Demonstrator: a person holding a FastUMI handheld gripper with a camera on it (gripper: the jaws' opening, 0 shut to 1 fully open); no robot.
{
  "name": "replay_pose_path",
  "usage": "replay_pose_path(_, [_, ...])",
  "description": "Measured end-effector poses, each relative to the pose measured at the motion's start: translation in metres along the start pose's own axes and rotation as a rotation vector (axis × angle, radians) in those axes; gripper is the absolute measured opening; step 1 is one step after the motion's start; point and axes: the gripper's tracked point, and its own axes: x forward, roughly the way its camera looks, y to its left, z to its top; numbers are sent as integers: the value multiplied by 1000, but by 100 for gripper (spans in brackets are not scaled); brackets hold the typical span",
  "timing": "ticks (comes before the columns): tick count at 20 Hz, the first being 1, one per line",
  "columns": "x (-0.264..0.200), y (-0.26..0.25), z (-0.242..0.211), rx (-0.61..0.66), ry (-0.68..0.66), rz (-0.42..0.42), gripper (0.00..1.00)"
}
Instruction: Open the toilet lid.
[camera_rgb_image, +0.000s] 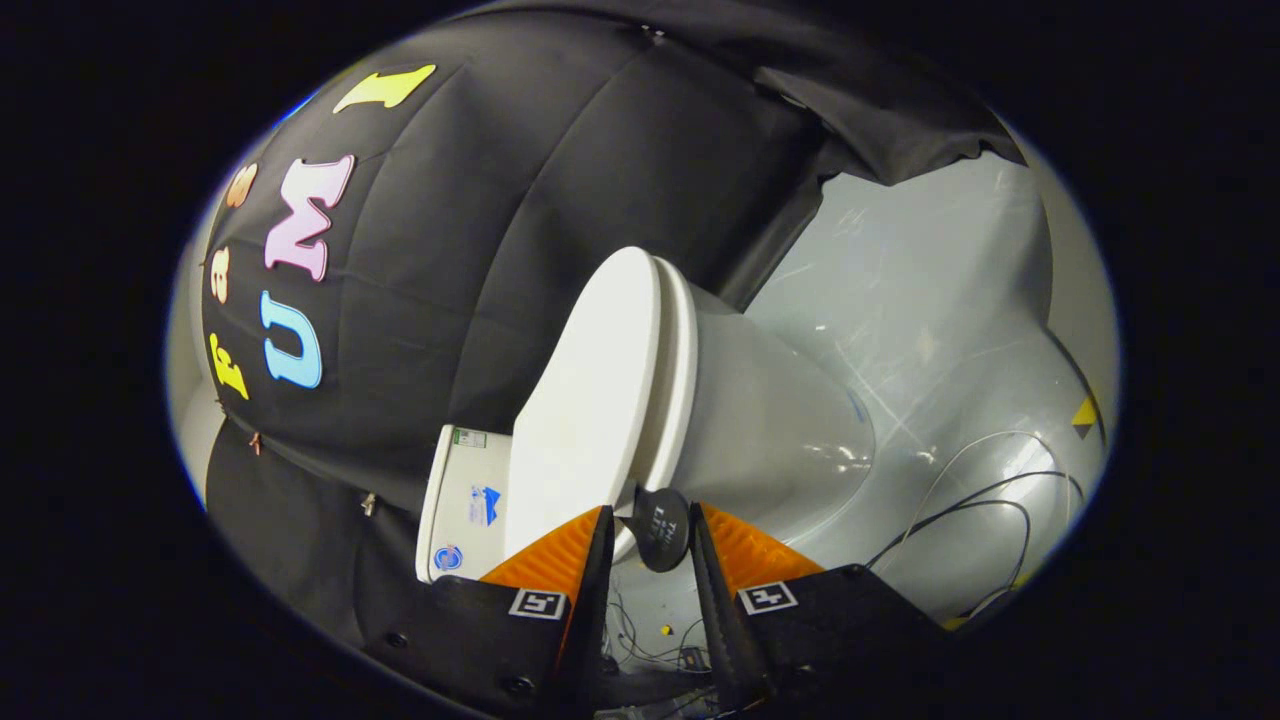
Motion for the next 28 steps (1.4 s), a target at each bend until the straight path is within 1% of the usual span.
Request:
replay_pose_path(1, [9,-4,1,39,-11,1,34])
replay_pose_path(2, [11,-4,-2,51,5,9,20])
replay_pose_path(4, [8,-2,1,78,12,27,20])
replay_pose_path(7, [6,-2,0,60,12,34,19])
replay_pose_path(10, [6,-4,1,95,24,46,18])
replay_pose_path(11, [6,-5,1,89,37,66,18])
replay_pose_path(12, [24,-8,6,149,14,66,14])
replay_pose_path(13, [7,-7,1,120,29,57,9])
replay_pose_path(14, [10,-4,-1,98,22,57,5])
replay_pose_path(17, [4,-3,4,119,24,58,5])
replay_pose_path(20, [4,-2,4,135,23,40,5])
replay_pose_path(28, [-11,24,12,44,-8,-9,5])
